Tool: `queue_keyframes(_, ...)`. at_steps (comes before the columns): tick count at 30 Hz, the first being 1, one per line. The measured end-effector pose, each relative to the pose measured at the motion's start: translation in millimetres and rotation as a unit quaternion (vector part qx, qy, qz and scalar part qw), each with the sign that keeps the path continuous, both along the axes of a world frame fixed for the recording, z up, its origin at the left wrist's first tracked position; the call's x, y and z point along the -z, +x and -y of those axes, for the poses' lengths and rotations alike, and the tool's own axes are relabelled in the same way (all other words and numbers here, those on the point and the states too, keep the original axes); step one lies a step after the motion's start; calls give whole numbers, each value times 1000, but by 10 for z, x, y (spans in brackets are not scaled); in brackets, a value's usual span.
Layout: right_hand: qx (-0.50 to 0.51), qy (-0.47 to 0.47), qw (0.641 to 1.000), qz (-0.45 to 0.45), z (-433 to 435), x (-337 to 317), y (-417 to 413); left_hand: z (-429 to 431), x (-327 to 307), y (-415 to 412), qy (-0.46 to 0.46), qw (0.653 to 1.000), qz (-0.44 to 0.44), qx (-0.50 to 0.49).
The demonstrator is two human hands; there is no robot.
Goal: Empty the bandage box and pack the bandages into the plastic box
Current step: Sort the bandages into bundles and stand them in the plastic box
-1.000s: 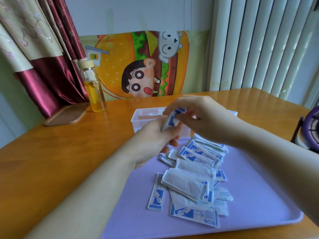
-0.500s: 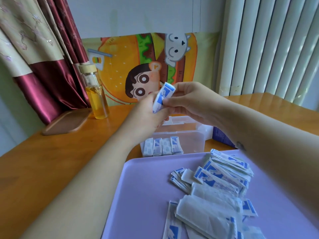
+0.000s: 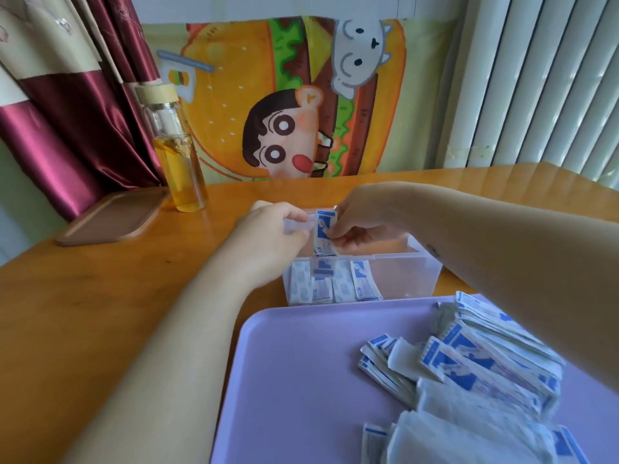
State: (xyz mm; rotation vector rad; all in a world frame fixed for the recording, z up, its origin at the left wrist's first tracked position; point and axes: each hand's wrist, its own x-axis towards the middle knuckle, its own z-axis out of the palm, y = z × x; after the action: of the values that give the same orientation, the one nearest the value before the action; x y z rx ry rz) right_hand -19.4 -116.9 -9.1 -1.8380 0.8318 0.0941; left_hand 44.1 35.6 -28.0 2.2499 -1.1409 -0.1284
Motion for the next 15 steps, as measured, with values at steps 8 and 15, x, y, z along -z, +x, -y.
queue_keyframes(8, 11, -12, 998, -62, 76, 178, 183, 3, 64, 40, 87, 996, 18, 20)
queue_keyframes(15, -24, -59, 992, -105, 16, 250, 246, 1, 56, 20, 89, 994, -1, 58)
